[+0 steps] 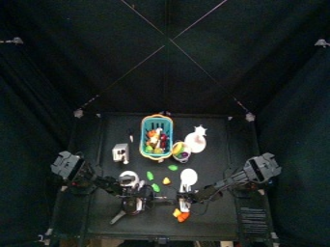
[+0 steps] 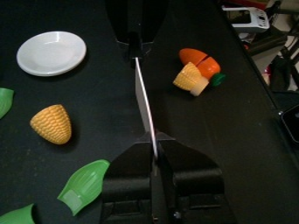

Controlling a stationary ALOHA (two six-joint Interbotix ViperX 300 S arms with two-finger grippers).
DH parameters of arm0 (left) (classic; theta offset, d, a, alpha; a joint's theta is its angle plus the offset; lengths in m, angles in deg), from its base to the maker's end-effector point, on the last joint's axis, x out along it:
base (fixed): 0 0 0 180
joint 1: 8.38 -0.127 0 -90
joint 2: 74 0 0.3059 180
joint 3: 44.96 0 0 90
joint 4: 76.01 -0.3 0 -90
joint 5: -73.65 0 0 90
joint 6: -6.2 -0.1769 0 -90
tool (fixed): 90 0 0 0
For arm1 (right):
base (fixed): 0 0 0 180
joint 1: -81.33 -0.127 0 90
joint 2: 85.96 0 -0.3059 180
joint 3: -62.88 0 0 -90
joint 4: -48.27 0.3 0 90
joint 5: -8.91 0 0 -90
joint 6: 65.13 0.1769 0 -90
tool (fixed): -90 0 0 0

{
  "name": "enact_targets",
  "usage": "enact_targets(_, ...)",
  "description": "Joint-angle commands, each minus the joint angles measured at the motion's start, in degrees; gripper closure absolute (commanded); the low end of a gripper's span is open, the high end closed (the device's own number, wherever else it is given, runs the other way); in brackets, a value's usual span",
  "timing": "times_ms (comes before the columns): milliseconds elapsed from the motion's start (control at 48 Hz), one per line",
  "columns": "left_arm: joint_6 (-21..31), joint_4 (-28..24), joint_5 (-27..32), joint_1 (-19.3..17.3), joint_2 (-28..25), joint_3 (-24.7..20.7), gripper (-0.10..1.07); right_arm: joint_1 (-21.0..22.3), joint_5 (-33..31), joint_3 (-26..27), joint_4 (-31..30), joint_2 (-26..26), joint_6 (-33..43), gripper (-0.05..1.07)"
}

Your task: Drop cleaver

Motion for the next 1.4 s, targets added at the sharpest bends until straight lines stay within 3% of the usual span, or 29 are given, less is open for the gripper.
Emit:
enact_targets(0,0.2,-0.5,-0.4,0.1,1.2,-1.1,0.59,0.5,0.4,1.2,-0.8,-2.4,0.1,0.64)
enact_targets(354,0.2,-0.4,-0.4,0.1,1.2,-1.1,0.54,-0.3,-1.0,1.1,-0.4,-2.4,0.2,0.64)
enact_targets(708,-0.1,-0.4,-1.8,-2.1,3.0,0.4,0.2,-2.5,-6.4,-0.4,1.3,-5.5,0.2,0.64)
enact_targets(979,-0.1,-1.6,-7.6,-6.6,6.3,3.3,0.17,-4.3,-7.2,-5.0,8.3,-9.2,0.2,0.64)
enact_targets(1208,0.0,-3.1,-10.9,-8.7,12.6,6.5,0.17,-5.2,-6.9,-11.9,15.5,-15.6,0.2,0.64)
enact_targets(1375,0.1,-3.0,-12.6,-8.8,17.8,9.8,0.17,-5.3,-2.0,-17.5,18.4,-19.8,0.3,0.62)
